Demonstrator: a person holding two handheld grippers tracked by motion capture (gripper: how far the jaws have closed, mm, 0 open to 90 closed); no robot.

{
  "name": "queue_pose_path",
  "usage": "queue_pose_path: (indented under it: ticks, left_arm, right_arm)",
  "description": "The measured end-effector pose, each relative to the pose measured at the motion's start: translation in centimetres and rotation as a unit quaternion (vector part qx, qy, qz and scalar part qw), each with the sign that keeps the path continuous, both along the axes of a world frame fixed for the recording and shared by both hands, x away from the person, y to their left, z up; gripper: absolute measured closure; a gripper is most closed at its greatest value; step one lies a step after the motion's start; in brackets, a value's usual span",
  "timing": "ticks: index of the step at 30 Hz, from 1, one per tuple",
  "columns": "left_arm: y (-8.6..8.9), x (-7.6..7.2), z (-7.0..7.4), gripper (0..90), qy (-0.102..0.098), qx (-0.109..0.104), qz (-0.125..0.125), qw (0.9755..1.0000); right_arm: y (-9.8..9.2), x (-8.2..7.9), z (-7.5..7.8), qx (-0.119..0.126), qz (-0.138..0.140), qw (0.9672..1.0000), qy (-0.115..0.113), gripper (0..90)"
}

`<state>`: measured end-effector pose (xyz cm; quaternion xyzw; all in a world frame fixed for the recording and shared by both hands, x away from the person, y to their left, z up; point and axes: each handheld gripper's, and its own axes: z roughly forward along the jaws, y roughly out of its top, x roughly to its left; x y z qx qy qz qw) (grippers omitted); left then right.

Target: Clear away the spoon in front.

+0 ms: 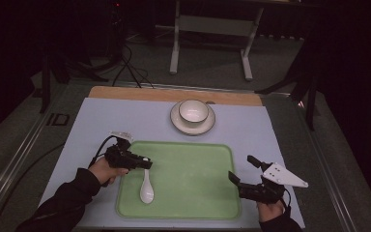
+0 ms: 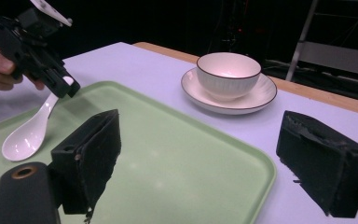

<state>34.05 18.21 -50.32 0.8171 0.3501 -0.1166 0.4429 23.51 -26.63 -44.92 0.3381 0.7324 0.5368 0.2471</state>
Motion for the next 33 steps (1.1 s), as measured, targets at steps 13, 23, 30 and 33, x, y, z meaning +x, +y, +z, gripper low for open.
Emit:
queue_pose_path:
  ticks: [13,23,30,33]
  left_arm:
    - [-0.8,0.2,-2.5,61.2,-0.016,0.019,0.037,0.999]
    - [-1.4,0.3,-3.2,55.9,-0.066,0.064,0.096,0.9911]
    - [-1.8,0.6,-3.1,50.8,-0.079,0.066,0.106,0.989]
    - [-1.7,0.8,-2.7,50.3,-0.09,0.056,0.114,0.9878]
  right_arm:
    - [0.1,0.0,0.0,-0.001,0.007,1.0,0.004,13.5]
    - [0.2,0.0,0.0,-0.001,0.008,1.0,0.003,13.6]
    - [0.2,0.0,0.0,-0.001,0.009,1.0,0.003,13.6]
    - [0.1,0.0,-0.1,0.0,0.009,0.9999,0.004,13.6]
